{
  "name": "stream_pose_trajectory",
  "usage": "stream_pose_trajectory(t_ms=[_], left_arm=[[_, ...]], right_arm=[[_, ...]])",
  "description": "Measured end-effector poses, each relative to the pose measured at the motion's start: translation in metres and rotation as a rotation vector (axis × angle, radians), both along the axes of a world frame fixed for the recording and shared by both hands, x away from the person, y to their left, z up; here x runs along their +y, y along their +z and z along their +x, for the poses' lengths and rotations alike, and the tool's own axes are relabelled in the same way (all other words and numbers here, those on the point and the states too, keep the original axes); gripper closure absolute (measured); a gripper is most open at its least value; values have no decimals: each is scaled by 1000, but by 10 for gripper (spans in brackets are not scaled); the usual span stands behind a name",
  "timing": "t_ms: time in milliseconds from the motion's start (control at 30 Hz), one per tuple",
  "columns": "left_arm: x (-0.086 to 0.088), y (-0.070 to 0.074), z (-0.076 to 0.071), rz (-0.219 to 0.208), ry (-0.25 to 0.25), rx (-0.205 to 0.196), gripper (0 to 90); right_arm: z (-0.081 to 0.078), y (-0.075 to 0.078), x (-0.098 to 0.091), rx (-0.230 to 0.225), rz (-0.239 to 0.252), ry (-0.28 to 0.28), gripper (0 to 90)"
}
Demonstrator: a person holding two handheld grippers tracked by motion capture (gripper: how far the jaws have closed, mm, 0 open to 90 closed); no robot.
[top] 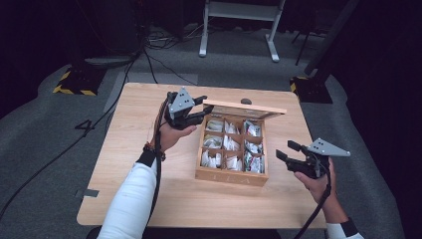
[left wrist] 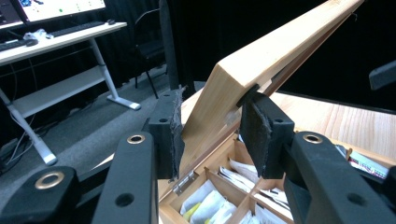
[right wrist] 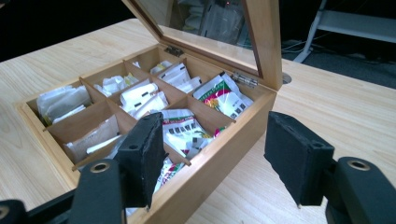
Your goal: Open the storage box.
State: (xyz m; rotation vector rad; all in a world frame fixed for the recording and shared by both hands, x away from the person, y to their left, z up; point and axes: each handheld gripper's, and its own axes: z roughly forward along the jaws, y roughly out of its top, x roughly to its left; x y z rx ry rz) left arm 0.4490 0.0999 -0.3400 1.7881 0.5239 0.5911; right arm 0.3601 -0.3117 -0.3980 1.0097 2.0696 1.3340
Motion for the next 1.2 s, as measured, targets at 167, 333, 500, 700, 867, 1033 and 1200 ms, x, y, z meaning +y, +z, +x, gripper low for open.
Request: stream_pose_trajectory(t_ms=[167,333,500,700,867,1033,1200], left_arm=[[-3,2,7,-16,17,-3,590],[-5,5,12,-16,28,-3,588],[-6,7,17,-12,31,-16,594],[-10,7,26,-27,46,-21,587],[-13,7,32,-19,67,-22,582],[-16,7,39,-9,84,-7,568],[-18,5,48,-24,94,15,563]], right_arm=[[2,-5,-2,15,-1,1,380],[2,-8,-2,18,-11,1,377],[3,-12,-4,28,-20,1,371],[2,-17,-6,44,-29,0,371],[2,-20,-11,55,-31,-8,371],[3,-24,-12,67,-41,-12,373],[2,-26,-13,74,-47,-12,363]])
